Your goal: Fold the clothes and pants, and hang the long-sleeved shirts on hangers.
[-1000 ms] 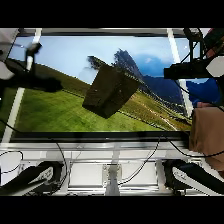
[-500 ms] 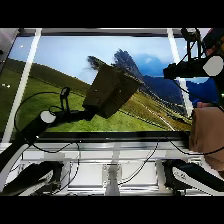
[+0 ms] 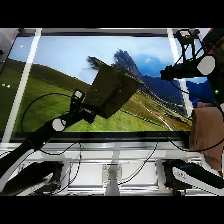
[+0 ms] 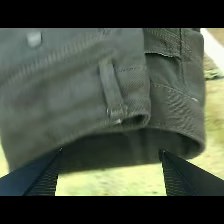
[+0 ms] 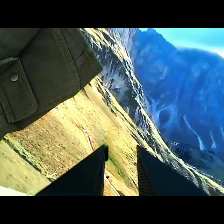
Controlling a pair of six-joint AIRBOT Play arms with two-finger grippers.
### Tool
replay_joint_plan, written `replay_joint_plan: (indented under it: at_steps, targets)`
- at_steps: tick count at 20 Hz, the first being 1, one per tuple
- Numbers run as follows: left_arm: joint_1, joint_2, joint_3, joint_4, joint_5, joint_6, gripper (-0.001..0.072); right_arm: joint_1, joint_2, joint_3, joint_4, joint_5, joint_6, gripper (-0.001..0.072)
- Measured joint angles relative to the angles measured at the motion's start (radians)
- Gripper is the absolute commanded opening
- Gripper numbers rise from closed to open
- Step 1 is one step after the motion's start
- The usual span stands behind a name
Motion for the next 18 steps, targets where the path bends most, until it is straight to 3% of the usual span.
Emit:
replay_joint_plan:
  at_steps: [6, 11, 12, 14, 18]
  targets:
    - [-0.085, -0.062, 0.0, 0.093, 0.148, 0.069, 0.0687, 0.0, -0.003, 0.0, 0.0, -0.023, 0.0, 0.0226]
    - [-0.158, -0.175, 0.0, 0.109, 0.399, 0.08, 0.0683, 0.0, -0.004, 0.0, 0.0, -0.03, 0.0, 0.0225]
    - [-0.165, -0.204, 0.002, 0.11, 0.433, 0.081, 0.0606, 0.0, -0.004, 0.0, 0.0, -0.03, 0.0, 0.0225]
    - [-0.173, -0.248, 0.013, 0.113, 0.491, 0.082, 0.003, 0.0, -0.004, 0.0, 0.0, -0.031, 0.0, 0.0225]
    - [-0.179, -0.277, 0.069, 0.077, 0.652, 0.076, 0.0024, 0.0, -0.004, 0.0, -0.001, -0.032, 0.0, 0.0225]
